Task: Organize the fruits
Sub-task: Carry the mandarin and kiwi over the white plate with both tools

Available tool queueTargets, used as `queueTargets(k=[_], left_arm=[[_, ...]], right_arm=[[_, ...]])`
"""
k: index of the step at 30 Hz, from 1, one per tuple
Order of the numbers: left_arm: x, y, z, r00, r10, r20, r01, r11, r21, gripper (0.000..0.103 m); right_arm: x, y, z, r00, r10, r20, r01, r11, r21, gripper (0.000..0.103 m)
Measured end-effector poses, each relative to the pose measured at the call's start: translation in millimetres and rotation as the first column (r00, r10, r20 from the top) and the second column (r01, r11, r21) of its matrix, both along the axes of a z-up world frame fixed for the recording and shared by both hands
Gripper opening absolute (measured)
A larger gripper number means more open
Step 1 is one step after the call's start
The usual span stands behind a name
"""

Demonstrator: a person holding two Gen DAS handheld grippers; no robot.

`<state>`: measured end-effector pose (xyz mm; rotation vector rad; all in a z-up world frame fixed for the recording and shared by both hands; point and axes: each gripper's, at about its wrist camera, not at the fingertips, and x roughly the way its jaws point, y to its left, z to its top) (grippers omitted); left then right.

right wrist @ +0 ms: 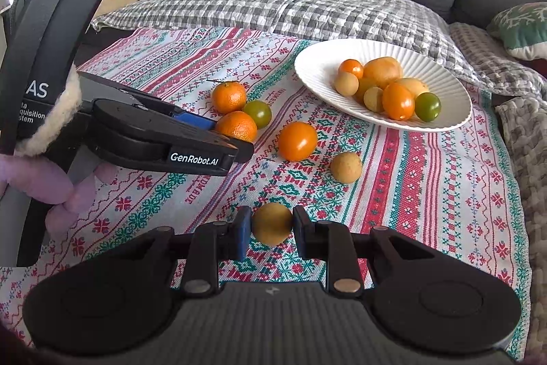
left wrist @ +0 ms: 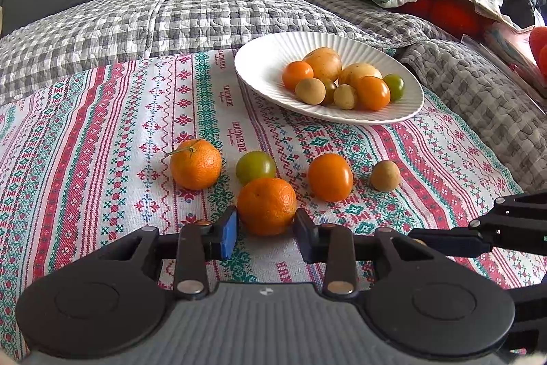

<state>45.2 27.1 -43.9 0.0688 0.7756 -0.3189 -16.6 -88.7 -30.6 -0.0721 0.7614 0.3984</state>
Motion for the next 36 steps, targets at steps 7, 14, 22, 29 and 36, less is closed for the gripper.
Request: queueTargets(k=[7, 14, 22, 29, 36], left_arm=[[-3.6, -4.1, 4.9, 1.0, -0.021, 0.01, 0.021, 1.0, -0.009, 0.03], [-6.5, -8.5, 11.4, 0.998, -0.047, 0.031, 0.048, 0.999, -0.016, 0.03], [-5.4, -12.6, 23.1, 0.996, -0.057, 0.063, 0.059, 0.998, -0.03, 0.03], [0.5, -16.2, 33.0, 0.995, -0.046, 0.093, 0.051, 0.998, -0.046, 0.03], [8.2, -24.0, 44.9, 0.992, -0.033, 0.121, 0.042, 0.997, -0.072, 0.03]], right_arm=[[2.3, -7.8, 4.4, 1.0, -0.027, 0.012, 0.027, 1.0, 0.011, 0.023], [3.7, -17.0, 11.4, 0.998, -0.058, 0.029, 0.057, 0.998, 0.029, 0.023], [6.3, -34.7, 18.5, 0.993, -0.111, 0.048, 0.109, 0.993, 0.05, 0.023], [11.9, -50.2, 24.6, 0.984, -0.168, 0.065, 0.163, 0.984, 0.074, 0.023], [21.0, -70.1, 34.5, 0.969, -0.229, 0.095, 0.219, 0.97, 0.101, 0.023]])
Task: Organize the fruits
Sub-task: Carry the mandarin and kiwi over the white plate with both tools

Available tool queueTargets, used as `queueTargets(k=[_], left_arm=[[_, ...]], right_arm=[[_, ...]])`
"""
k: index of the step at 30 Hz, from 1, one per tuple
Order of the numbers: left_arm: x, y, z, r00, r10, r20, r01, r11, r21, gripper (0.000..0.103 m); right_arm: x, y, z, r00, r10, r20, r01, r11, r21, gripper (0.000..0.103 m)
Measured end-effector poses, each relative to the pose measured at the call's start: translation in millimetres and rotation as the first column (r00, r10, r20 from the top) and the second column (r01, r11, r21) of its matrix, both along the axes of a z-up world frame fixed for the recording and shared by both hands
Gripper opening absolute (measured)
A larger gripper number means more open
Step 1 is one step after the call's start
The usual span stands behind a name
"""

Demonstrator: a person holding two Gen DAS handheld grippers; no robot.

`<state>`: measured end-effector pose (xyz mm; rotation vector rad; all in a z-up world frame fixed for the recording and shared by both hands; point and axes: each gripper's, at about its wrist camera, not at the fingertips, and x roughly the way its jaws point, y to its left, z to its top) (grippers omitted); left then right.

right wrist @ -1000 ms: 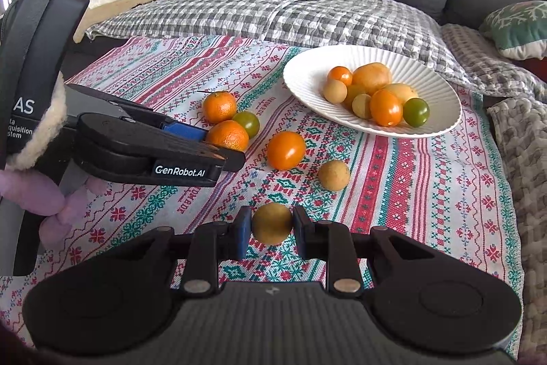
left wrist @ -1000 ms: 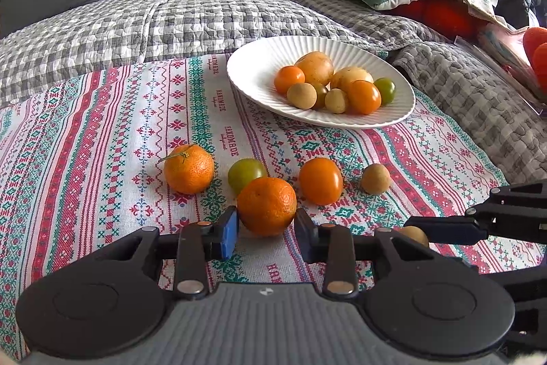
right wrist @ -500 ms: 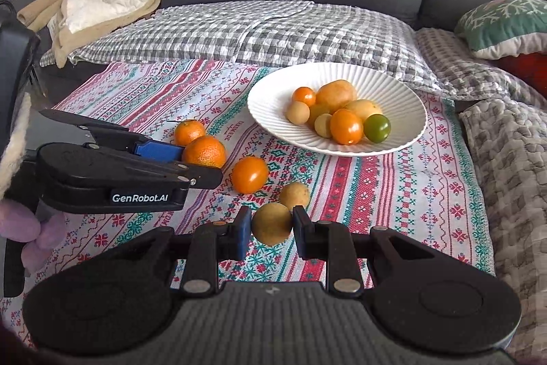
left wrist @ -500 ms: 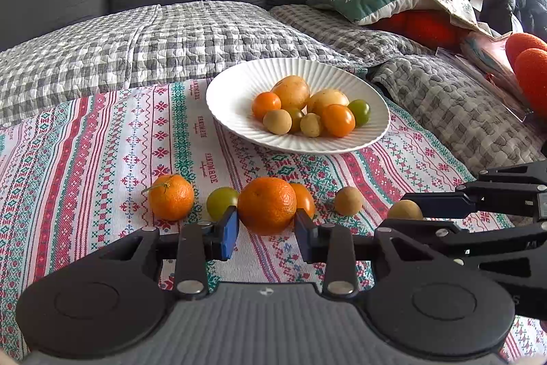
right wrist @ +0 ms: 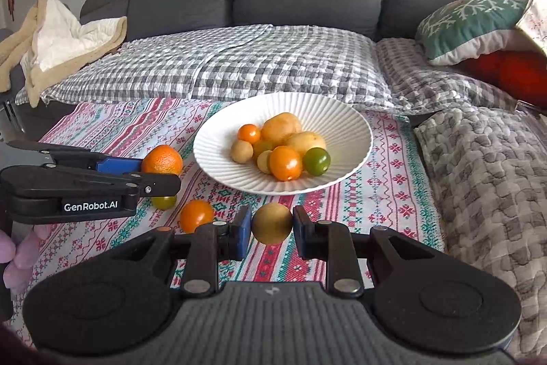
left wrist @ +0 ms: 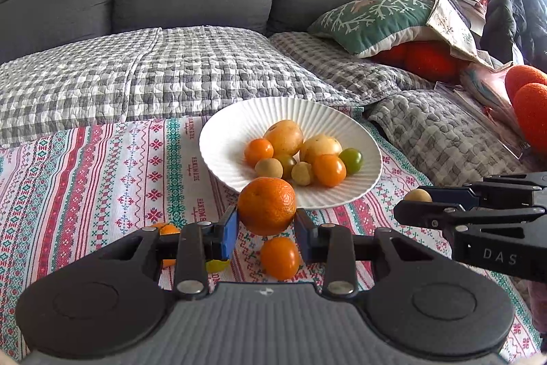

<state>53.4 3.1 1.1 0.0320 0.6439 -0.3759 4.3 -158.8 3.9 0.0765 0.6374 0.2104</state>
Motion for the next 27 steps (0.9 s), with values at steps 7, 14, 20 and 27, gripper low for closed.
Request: queueTargets(k=[7, 14, 20, 27], left_arm=[[23.6, -7.1, 4.3, 1.0, 0.011, 0.008, -0.011, 1.0, 0.011, 0.03], [65.6, -8.7, 10.8, 0.999, 0.039, -0.016, -0.038, 0.999, 0.007, 0.03], [100.0, -15.3, 10.3, 0.998, 0.036, -0.048, -0.036, 0.999, 0.007, 0.03], [127.8, -25.7, -2.9, 0.995, 0.018, -0.099, -0.016, 1.0, 0.015, 0.03]], right_arm=[[24.6, -18.9, 11.5, 0.998, -0.058, 0.033, 0.057, 0.998, 0.014, 0.023], [62.8, -37.3, 8.5, 0.995, -0.092, 0.028, 0.09, 0.994, 0.069, 0.023], [92.5, -42.8, -2.0, 0.997, -0.076, -0.001, 0.076, 0.986, 0.146, 0.023], [120.2, -44.8, -14.0, 0.998, -0.06, -0.034, 0.066, 0.976, 0.206, 0.023]])
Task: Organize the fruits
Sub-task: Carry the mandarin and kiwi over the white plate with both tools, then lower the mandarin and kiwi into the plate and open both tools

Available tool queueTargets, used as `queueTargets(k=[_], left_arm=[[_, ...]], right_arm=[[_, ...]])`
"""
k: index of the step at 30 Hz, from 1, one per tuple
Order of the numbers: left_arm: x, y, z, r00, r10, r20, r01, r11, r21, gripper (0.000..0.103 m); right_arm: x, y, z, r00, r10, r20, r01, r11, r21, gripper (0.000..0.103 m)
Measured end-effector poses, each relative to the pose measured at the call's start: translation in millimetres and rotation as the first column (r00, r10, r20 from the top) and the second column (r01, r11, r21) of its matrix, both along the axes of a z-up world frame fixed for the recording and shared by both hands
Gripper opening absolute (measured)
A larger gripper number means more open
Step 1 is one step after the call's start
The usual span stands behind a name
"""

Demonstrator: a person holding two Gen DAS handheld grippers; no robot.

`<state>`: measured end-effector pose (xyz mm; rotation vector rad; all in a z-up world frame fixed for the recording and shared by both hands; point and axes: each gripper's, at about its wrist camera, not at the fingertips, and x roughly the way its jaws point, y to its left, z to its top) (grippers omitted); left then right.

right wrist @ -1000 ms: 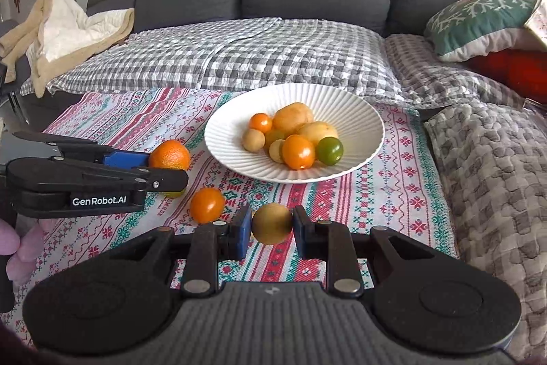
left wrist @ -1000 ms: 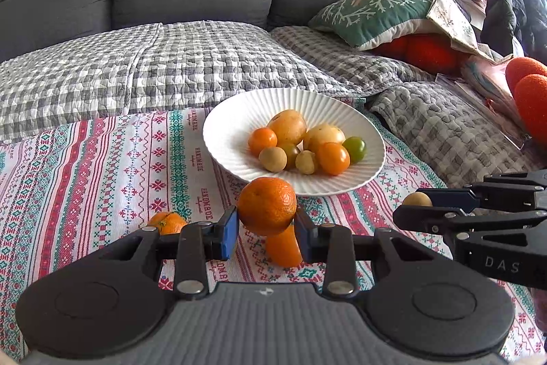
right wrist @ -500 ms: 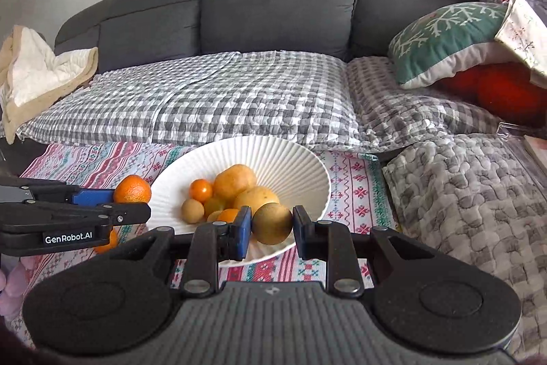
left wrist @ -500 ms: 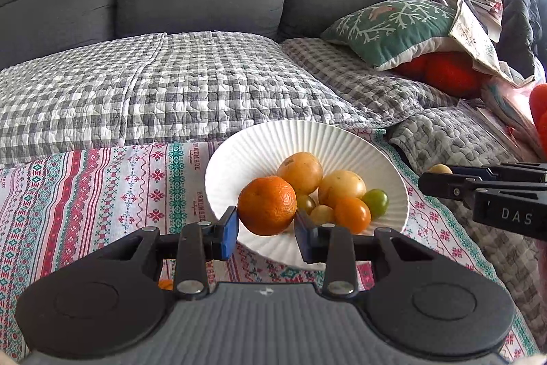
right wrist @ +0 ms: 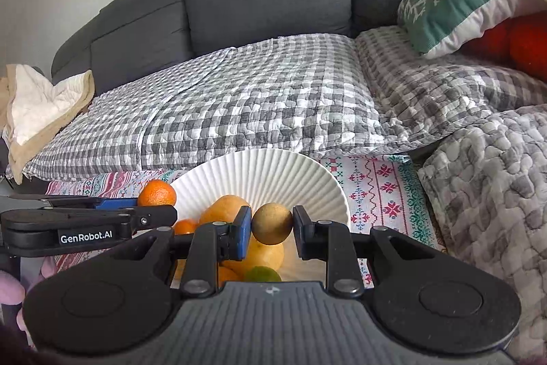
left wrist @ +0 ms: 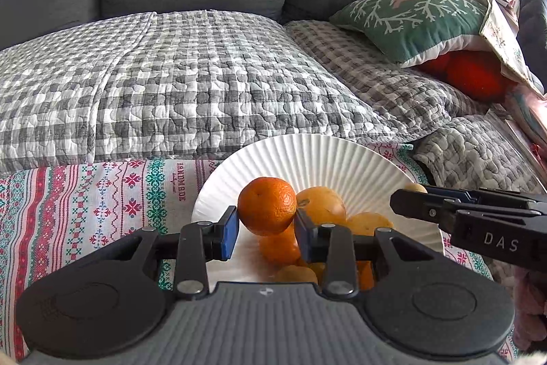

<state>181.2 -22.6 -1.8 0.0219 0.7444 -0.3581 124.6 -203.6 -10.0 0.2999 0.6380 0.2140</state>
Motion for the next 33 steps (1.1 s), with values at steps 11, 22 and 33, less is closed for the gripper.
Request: queueTargets(k=[11, 22, 33], left_arm=[[15.9, -0.9, -10.8, 1.0, -0.017, 0.002, 0.017, 1.0, 0.01, 0.03], [18.3, -0.1, -11.8, 1.0, -0.01, -0.004, 0.01, 1.0, -0.004, 0.03], [8.6, -1.3, 0.3, 0.999, -0.029, 0.013, 0.029, 0.998, 0.047, 0.044]], right_arm=[[22.5, 10.4, -12.8, 0.999, 0.027, -0.023, -0.027, 0.999, 0.028, 0.023], [27.1, 10.1, -19.4, 0.999, 0.023, -0.029, -0.022, 0.999, 0.029, 0.023], [17.5, 5.4, -15.4, 0.999, 0.011, -0.048, -0.011, 1.0, 0.02, 0.033]])
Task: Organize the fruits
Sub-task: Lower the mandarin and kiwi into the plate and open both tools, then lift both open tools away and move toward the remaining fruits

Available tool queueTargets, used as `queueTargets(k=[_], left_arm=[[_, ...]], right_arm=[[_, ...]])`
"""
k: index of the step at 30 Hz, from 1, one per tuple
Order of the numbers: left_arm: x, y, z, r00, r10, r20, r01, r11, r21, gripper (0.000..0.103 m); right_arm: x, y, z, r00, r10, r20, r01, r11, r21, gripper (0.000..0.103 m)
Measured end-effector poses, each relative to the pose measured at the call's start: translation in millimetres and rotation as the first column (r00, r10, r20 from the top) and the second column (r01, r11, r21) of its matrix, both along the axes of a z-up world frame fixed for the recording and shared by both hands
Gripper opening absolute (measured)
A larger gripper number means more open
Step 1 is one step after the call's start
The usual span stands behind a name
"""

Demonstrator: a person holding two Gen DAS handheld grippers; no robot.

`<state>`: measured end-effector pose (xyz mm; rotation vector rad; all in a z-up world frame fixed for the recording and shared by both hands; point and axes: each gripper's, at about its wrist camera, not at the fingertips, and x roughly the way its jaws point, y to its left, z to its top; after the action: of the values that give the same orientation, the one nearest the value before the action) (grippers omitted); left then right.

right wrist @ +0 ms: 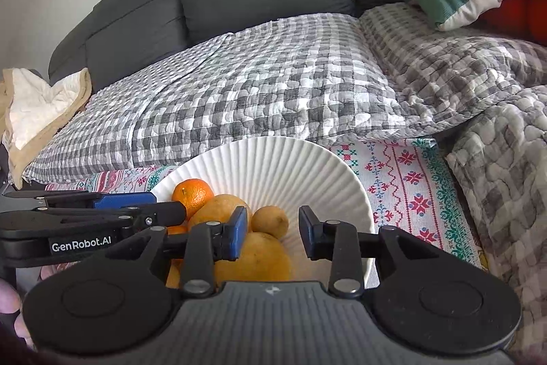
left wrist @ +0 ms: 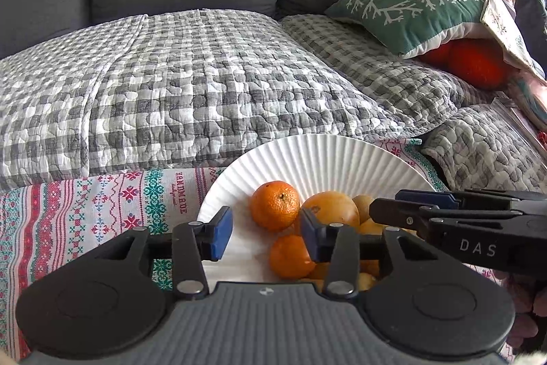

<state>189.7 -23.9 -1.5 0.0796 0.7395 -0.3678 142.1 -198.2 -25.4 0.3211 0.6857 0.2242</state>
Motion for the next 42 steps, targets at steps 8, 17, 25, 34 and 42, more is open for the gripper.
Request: queueTargets(k=[8, 17, 25, 34, 42], left_arm=[[-29.7, 12.9, 17.1, 1.0, -0.013, 0.003, 0.013, 1.0, 0.018, 0.06], [-65.1, 36.6, 33.4, 1.0, 0.019, -0.02, -0.019, 1.0, 0.008, 0.072], [-97.8, 59.6, 42.7, 0.998, 0.062, -0.025, -0.062, 0.998, -0.012, 0.085], [-126.4, 84.7, 38.0, 0.987, 0.153, -0.053, -0.154, 0.988, -0.016, 0.098], [-135.5, 99.9, 14.2, 0.977, 0.213, 0.006, -0.213, 0.977, 0.012, 0.098]], right_arm=[[-26.0, -11.4, 27.2, 1.0, -0.021, 0.011, 0.021, 0.999, -0.032, 0.048], [-65.2, -8.4, 48.2, 1.0, -0.025, 0.014, 0.026, 0.997, -0.077, 0.064], [-99.0, 6.1, 56.2, 1.0, -0.016, 0.006, 0.016, 0.997, -0.081, 0.081], [-130.1, 24.3, 55.8, 0.999, -0.041, 0.029, 0.044, 0.994, -0.098, 0.102], [-139.1, 37.4, 34.7, 0.998, -0.036, 0.041, 0.041, 0.992, -0.117, 0.102]])
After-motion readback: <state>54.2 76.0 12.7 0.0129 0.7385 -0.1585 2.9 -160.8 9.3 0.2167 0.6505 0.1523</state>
